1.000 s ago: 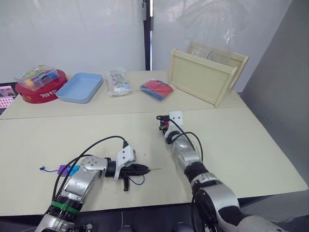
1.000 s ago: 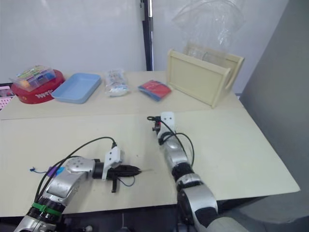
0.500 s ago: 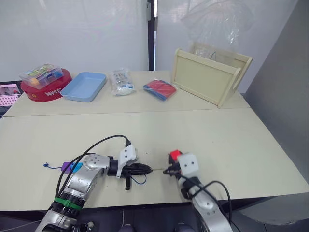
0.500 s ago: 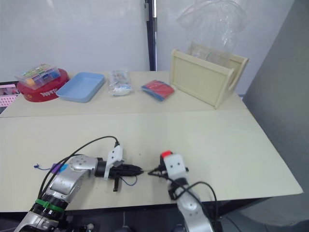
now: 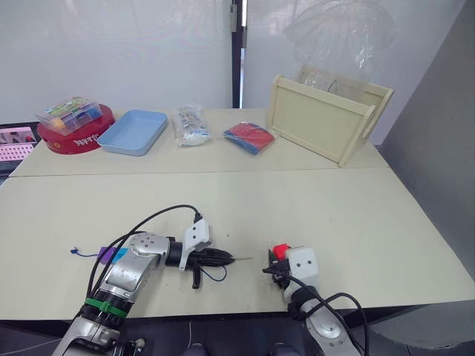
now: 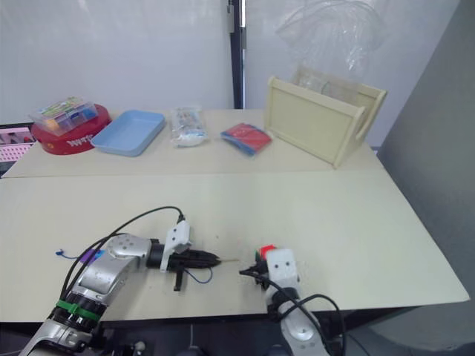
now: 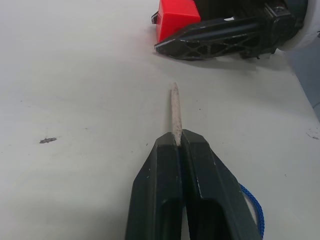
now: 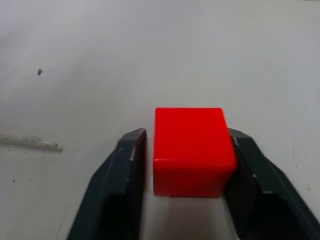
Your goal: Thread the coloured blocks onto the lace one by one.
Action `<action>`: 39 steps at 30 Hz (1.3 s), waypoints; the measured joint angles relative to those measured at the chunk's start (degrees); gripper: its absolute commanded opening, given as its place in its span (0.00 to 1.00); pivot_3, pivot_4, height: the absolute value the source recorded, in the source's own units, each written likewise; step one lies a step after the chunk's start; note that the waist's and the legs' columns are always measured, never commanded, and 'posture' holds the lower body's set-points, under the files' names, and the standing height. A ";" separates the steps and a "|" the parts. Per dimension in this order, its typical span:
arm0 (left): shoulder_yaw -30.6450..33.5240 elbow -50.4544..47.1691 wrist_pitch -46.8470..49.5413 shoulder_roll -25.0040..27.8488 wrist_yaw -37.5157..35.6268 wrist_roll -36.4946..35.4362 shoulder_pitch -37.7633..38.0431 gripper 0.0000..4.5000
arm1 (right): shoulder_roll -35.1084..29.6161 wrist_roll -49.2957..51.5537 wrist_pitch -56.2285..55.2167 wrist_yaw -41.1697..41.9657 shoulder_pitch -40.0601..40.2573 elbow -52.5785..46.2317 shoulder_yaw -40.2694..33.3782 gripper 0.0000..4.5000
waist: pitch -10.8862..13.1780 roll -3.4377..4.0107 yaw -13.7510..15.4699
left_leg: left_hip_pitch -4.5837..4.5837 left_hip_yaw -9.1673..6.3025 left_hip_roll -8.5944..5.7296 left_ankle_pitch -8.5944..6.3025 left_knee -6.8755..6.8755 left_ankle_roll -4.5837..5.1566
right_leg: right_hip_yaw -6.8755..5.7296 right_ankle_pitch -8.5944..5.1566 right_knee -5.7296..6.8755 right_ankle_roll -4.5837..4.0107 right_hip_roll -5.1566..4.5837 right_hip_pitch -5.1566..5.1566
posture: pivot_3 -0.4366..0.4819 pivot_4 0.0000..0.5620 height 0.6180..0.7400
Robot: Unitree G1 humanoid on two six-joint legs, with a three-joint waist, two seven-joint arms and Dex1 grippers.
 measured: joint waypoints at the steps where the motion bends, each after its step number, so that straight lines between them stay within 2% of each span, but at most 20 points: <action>1: -0.10 0.00 0.00 0.00 -0.03 0.01 0.00 0.00 | -0.49 0.12 0.03 0.45 0.02 -0.19 -0.22 0.86 | 0.00 0.00 0.01 | 0.00 0.00 0.00 0.00 0.00 0.00 | 0.00 0.00 0.00 0.00 0.00 0.00 | 0.48 0.27 1.00; 2: -0.21 0.00 0.01 0.00 -0.05 0.02 0.00 0.00 | -1.17 0.17 0.09 1.04 0.02 -0.45 -0.56 0.95 | 0.00 0.00 0.03 | -0.01 0.00 0.00 0.00 0.00 0.00 | 0.00 0.00 0.00 0.00 0.00 0.00 | 0.48 0.27 1.00; 3: -0.33 0.00 0.02 0.00 -0.05 0.02 0.00 0.00 | -2.10 0.40 0.30 1.67 0.00 -0.93 -0.86 1.00 | 0.00 0.00 0.05 | -0.01 0.00 -0.01 0.00 0.01 0.00 | 0.00 0.00 0.00 0.00 0.00 0.00 | 0.48 0.27 1.00; 8: -0.53 0.00 0.07 -0.04 -0.02 0.02 0.00 0.00 | -10.65 3.69 3.42 8.97 -3.18 -5.65 -4.10 1.00 | 0.00 -0.01 0.01 | -0.01 0.01 -0.01 0.00 0.08 0.00 | 0.00 0.00 -0.04 0.00 0.00 0.06 | 0.48 0.27 1.00; 14: -0.80 -0.03 0.09 -0.39 0.12 0.02 0.05 0.00 | -30.12 17.60 13.28 31.25 -12.77 -8.15 -8.72 1.00 | 0.02 -0.02 0.15 | 0.07 -0.05 -0.02 -0.01 0.21 0.03 | -0.01 0.00 -0.22 0.00 0.04 0.38 | 0.48 0.27 1.00; 15: -0.81 -0.04 0.13 -0.37 0.26 0.02 0.16 0.00 | -33.65 20.40 14.81 36.19 -15.34 -6.77 -9.07 1.00 | 0.03 -0.03 0.18 | 0.05 -0.06 -0.01 -0.03 0.29 0.05 | -0.01 0.00 -0.25 0.00 0.06 0.41 | 0.48 0.27 1.00; 19: -0.86 -0.30 0.21 -0.48 0.59 -0.02 0.31 0.00 | -41.57 23.54 15.35 47.00 -24.87 0.74 -9.09 1.00 | 0.03 -0.04 0.15 | 0.07 -0.05 -0.03 -0.03 0.34 0.06 | -0.01 0.00 -0.26 0.00 0.05 0.44 | 0.48 0.27 1.00; 24: -0.91 -1.11 0.29 -0.55 0.98 -0.05 0.51 0.00 | -43.92 19.82 5.72 57.64 -34.93 15.51 -3.92 1.00 | 0.03 -0.04 0.15 | 0.01 -0.04 -0.03 -0.03 0.40 0.07 | -0.01 0.00 -0.32 0.00 0.02 0.43 | 0.48 0.27 1.00; 30: -0.85 -2.52 0.81 -0.39 1.47 -0.14 0.67 0.00 | -43.61 16.11 -3.76 67.53 -42.05 29.14 1.66 1.00 | 0.03 -0.05 0.31 | -0.08 -0.03 -0.04 -0.06 0.56 0.11 | -0.01 0.00 -0.34 0.00 0.00 0.43 | 0.48 0.27 1.00; 33: -0.78 -4.02 2.52 -0.87 2.30 -0.58 0.54 0.00 | -42.21 15.31 -5.98 69.94 -43.69 33.04 2.69 1.00 | 0.03 -0.05 0.27 | -0.08 -0.03 -0.04 -0.06 0.57 0.11 | -0.01 0.00 -0.33 0.00 -0.01 0.43 | 0.48 0.27 1.00; 36: -0.82 -6.13 4.13 -1.79 3.32 -1.37 0.54 0.00 | -40.51 14.97 -7.67 71.09 -44.17 34.77 3.39 0.84 | 0.03 -0.05 0.25 | -0.08 -0.03 -0.03 -0.06 0.58 0.11 | -0.02 0.00 -0.30 0.00 0.00 0.43 | 0.48 0.27 1.00; 39: -0.82 -6.96 4.93 -1.70 3.70 -1.36 0.55 0.00 | -40.37 14.61 -8.63 71.18 -43.90 34.89 3.46 0.60 | 0.03 -0.05 0.28 | -0.08 -0.03 -0.04 -0.06 0.59 0.11 | -0.01 0.00 -0.30 0.00 0.00 0.43 | 0.48 0.27 1.00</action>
